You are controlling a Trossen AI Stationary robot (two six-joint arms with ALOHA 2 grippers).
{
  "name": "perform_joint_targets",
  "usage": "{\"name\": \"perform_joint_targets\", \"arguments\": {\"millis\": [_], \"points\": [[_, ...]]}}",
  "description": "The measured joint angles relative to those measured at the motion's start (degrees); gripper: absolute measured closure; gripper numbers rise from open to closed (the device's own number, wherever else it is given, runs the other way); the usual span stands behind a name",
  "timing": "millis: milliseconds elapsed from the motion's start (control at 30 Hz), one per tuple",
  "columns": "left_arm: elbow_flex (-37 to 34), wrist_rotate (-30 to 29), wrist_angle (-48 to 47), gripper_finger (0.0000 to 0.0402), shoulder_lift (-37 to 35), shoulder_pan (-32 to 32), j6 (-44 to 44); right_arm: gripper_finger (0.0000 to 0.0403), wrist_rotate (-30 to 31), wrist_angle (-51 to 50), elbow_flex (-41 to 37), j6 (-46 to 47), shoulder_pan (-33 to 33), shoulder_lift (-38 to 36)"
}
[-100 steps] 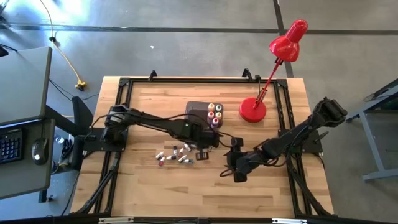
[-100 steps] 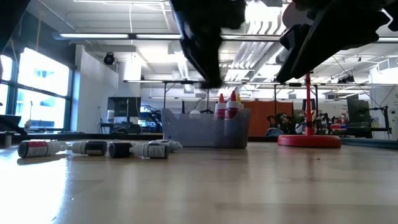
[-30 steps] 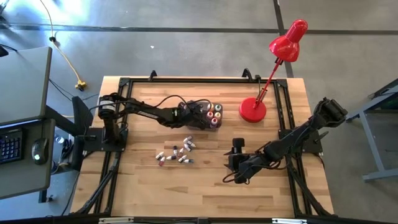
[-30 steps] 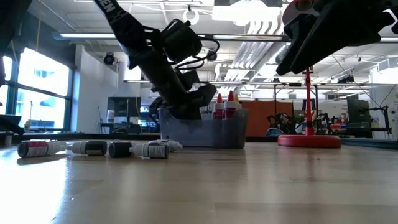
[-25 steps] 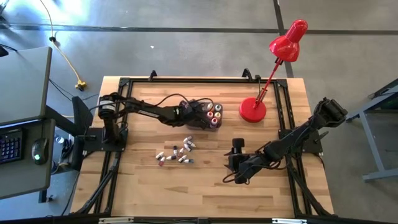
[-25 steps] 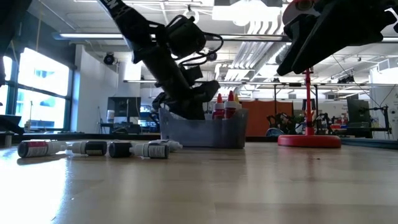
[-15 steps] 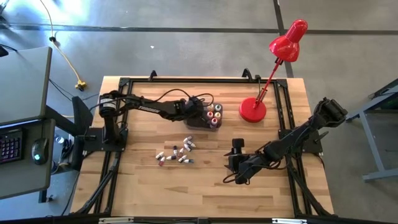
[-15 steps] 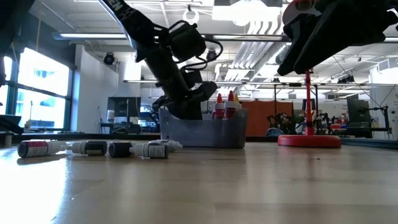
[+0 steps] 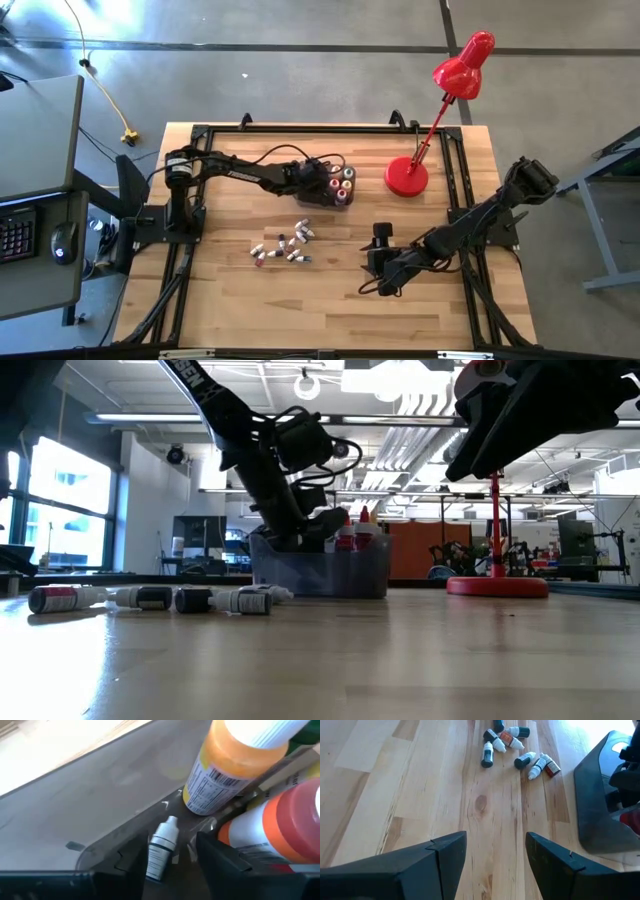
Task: Pick & Place food coloring
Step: Put the small red food coloring bottle into the black bin
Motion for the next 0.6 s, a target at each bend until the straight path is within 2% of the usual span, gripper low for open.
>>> {"name": "perform_joint_targets", "arguments": {"millis": [100, 233, 467, 600], "points": [[0.71, -0.71, -1.64, 0.0231, 0.02, 0.02, -0.06, 0.0204, 0.0, -0.02, 0.0, -0.02, 0.0, 0.0], [5.36, -1.01, -8.33, 0.023, -0.04, 0.02, 1.02, 0.0204, -0.31, -0.02, 0.0, -0.02, 0.02, 0.0], [18.52, -0.83, -31.35, 0.023, -0.13, -0.09, 1.95, 0.0204, -0.77, -0.02, 0.0, -0.02, 0.02, 0.0], [28.05, 5.38, -49.24, 0.023, -0.13, -0.09, 1.91, 0.0204, -0.94, -0.04, 0.0, -0.02, 0.02, 0.0]]}}
